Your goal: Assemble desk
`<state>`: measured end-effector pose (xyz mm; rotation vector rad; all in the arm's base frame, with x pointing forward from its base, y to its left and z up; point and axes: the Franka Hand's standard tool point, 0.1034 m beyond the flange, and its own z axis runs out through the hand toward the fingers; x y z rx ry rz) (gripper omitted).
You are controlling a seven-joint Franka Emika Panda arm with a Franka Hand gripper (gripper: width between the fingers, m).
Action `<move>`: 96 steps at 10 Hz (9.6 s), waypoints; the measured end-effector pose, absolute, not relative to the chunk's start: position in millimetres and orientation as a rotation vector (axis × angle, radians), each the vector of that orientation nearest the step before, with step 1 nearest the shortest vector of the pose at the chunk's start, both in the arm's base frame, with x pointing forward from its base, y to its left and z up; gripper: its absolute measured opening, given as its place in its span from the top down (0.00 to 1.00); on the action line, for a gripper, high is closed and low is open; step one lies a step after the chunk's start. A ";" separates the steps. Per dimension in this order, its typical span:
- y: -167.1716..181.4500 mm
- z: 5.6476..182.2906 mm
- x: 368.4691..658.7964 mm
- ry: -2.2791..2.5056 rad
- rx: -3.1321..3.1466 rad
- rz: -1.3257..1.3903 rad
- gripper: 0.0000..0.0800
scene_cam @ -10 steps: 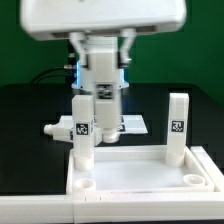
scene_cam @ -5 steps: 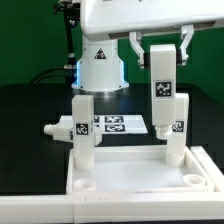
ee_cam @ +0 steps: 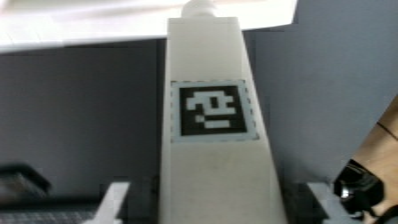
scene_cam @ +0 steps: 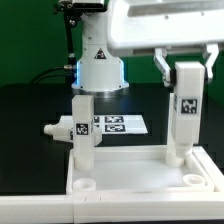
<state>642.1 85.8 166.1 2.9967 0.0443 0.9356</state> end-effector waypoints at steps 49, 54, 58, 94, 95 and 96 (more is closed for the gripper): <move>107.2 114.0 633.0 -2.434 2.282 0.089 0.64; 119.7 114.5 631.8 -1.410 2.908 0.171 0.21; 114.9 122.8 640.6 -0.679 3.106 0.221 0.19; 107.9 120.5 644.8 -1.480 2.927 0.168 0.62; 107.9 120.2 643.2 -1.732 2.795 0.133 0.62; 108.3 119.6 642.8 -2.079 2.601 0.094 0.62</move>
Offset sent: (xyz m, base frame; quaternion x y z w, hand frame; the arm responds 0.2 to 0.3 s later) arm 0.0000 0.0000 0.0000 0.0000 0.0000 0.0000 1.0000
